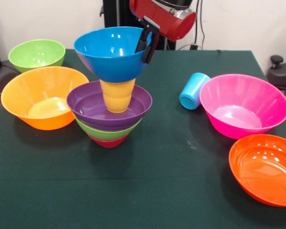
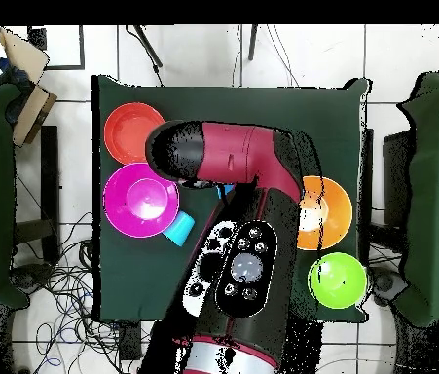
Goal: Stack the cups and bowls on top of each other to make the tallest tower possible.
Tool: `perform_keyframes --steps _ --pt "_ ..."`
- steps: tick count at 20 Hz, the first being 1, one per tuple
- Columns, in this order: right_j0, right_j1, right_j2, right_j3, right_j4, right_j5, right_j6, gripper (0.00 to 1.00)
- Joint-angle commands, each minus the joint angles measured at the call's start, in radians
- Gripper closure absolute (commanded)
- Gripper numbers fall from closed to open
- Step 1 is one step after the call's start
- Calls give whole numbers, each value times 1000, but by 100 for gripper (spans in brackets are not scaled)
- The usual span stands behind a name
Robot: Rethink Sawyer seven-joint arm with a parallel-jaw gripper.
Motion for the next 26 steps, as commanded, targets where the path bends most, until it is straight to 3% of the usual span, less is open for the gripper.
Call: perform_keyframes --steps 1,26 --pt "17 -7 53 82 3 82 67 100" --pt "30 -5 51 143 -21 -32 92 100"
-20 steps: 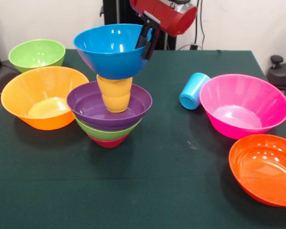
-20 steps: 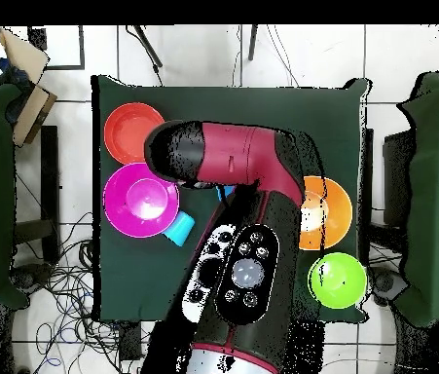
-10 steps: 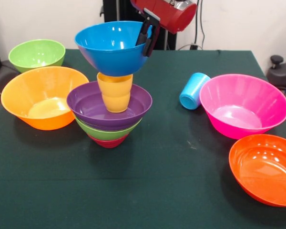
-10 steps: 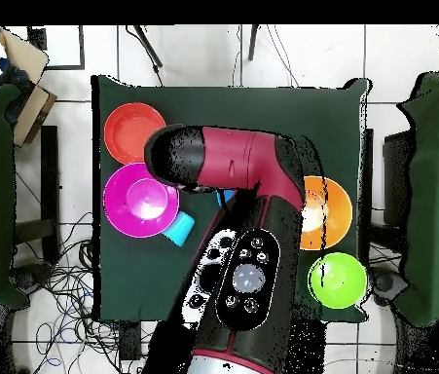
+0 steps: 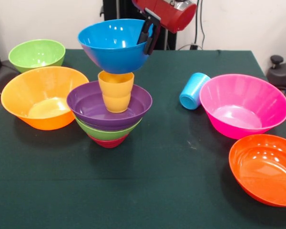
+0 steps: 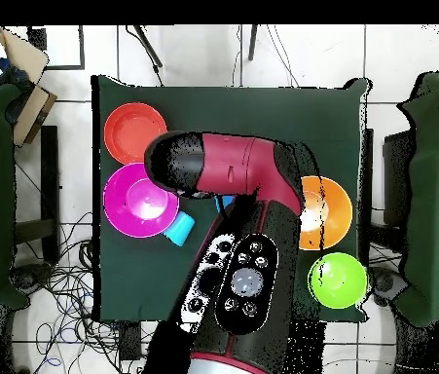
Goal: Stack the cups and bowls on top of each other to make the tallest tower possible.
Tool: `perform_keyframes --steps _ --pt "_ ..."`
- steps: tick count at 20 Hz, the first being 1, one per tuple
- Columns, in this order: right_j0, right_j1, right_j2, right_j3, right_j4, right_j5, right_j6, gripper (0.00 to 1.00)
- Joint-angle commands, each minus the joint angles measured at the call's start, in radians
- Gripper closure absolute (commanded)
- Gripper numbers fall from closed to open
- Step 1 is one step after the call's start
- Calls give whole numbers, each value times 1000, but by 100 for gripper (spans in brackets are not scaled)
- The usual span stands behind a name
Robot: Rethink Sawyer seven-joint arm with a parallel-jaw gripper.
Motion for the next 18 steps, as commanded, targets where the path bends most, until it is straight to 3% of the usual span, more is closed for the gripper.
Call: perform_keyframes --steps 1,18 --pt "24 33 51 80 -22 -38 93 100" --pt "28 37 47 115 -36 -131 99 100"
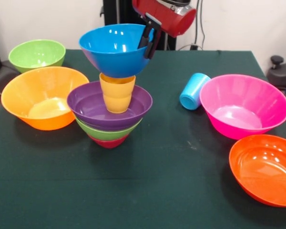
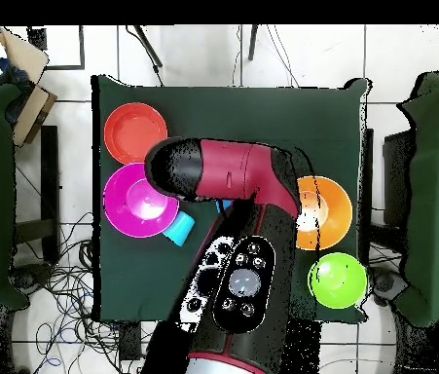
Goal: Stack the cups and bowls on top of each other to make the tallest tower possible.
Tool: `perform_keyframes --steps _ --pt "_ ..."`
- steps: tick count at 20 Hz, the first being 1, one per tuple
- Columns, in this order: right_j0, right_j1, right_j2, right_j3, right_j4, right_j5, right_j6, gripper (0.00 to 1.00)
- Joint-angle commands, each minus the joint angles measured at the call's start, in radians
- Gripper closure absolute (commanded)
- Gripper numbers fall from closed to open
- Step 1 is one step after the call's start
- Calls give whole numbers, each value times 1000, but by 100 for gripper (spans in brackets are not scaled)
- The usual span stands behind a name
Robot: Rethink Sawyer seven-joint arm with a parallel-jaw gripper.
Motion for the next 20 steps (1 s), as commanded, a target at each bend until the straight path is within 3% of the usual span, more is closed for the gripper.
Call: perform_keyframes --steps 1,20 --pt "22 34 49 92 -31 -81 97 100" --pt "3 48 52 72 -36 -64 60 100"
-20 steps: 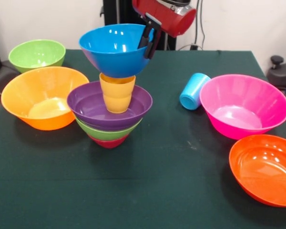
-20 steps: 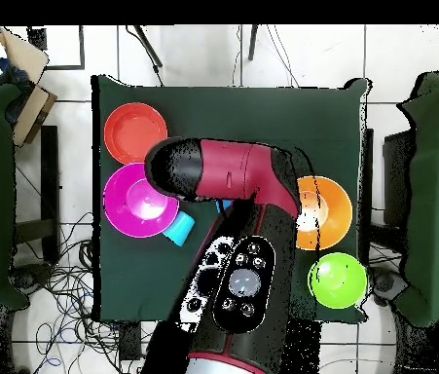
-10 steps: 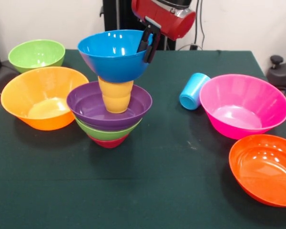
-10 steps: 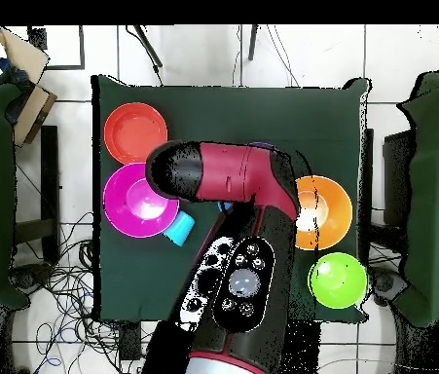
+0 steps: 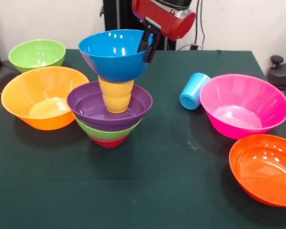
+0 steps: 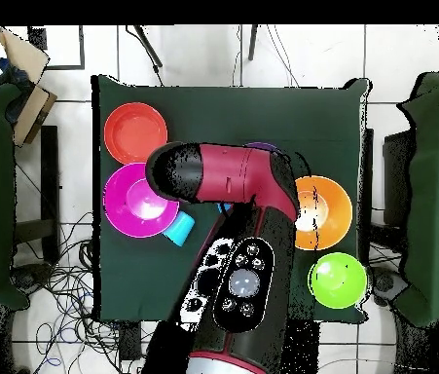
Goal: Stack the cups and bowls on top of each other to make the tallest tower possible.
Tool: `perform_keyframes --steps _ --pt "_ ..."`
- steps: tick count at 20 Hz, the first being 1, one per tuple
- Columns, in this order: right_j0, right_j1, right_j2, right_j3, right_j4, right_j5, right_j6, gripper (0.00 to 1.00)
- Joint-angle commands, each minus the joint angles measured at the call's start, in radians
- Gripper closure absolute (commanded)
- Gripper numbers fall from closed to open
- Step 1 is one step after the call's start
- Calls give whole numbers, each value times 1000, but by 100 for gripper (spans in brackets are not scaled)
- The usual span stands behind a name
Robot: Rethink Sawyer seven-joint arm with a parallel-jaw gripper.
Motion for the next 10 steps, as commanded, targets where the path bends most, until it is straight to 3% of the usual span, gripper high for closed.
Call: perform_keyframes --steps 1,10 --pt "0 47 53 51 -33 -12 56 100" --pt "-4 46 55 62 -39 -35 50 100"
